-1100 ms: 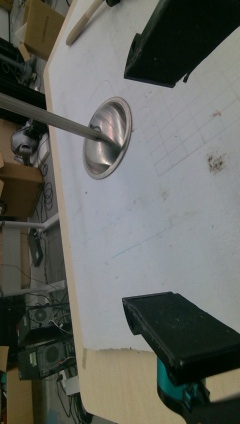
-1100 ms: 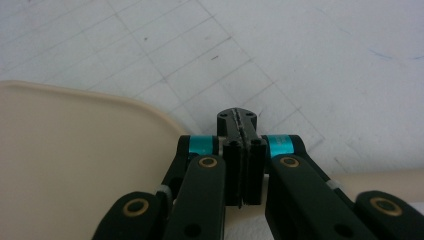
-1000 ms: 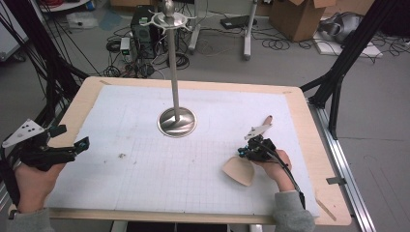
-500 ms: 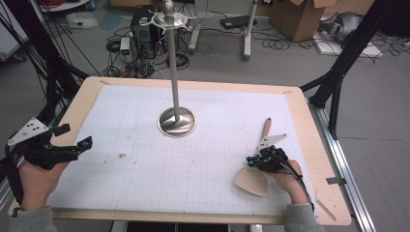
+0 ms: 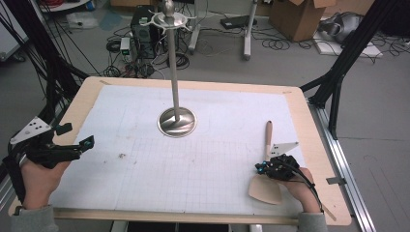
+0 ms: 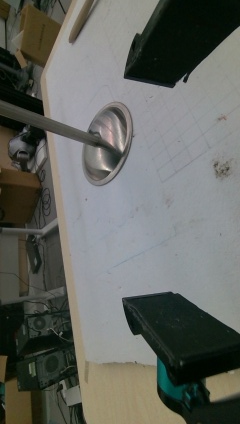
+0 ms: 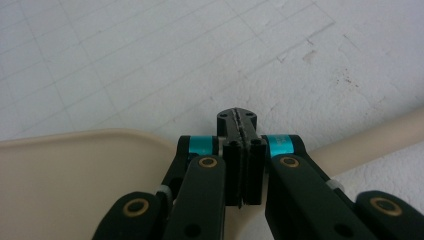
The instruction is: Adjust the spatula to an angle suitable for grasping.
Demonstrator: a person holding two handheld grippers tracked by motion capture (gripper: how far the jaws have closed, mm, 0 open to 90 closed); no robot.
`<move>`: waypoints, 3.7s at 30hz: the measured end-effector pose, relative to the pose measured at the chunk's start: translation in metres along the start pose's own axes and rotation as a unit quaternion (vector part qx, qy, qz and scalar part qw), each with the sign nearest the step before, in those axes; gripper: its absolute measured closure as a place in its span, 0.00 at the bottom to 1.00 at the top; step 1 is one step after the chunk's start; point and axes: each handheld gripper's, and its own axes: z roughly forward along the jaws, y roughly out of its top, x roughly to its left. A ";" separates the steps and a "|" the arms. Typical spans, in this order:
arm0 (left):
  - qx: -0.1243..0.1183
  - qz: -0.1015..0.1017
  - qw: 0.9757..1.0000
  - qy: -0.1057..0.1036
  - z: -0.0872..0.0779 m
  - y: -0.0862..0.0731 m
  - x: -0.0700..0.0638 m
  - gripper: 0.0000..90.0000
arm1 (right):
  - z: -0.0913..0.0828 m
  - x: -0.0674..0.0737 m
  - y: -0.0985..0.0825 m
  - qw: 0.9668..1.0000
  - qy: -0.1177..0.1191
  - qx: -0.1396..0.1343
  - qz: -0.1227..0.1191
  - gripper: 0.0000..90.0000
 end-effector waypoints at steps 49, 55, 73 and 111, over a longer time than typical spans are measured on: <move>0.010 -0.004 1.000 -0.003 -0.004 -0.006 -0.003 0.02 | -0.008 -0.093 0.011 0.974 -0.163 -0.039 0.156 1.00; 0.014 -0.006 1.000 0.000 -0.006 -0.009 -0.002 0.02 | 0.001 -0.099 0.010 0.971 -0.163 -0.030 0.170 1.00; 0.012 -0.016 1.000 0.005 -0.014 -0.013 0.002 0.02 | 0.011 -0.109 0.021 0.972 -0.159 -0.011 0.170 1.00; 0.019 -0.021 0.999 0.014 -0.019 -0.019 0.006 0.02 | 0.035 -0.092 0.057 0.996 -0.081 0.019 0.043 1.00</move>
